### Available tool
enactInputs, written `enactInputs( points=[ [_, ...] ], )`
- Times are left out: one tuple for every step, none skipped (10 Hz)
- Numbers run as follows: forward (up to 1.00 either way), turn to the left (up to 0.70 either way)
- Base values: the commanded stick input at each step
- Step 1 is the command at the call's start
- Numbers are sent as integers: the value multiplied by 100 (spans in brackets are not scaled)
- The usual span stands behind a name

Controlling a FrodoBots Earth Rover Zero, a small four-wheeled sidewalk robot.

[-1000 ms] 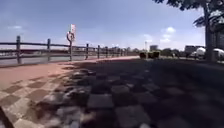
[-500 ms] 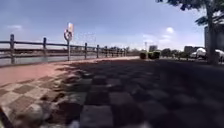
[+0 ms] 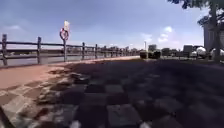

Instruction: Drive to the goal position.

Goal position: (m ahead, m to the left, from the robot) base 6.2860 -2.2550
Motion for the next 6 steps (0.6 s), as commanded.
enactInputs(
  points=[
    [70,0],
    [70,0],
    [70,0],
    [70,-30],
    [70,-35],
    [70,-35]
  ],
)
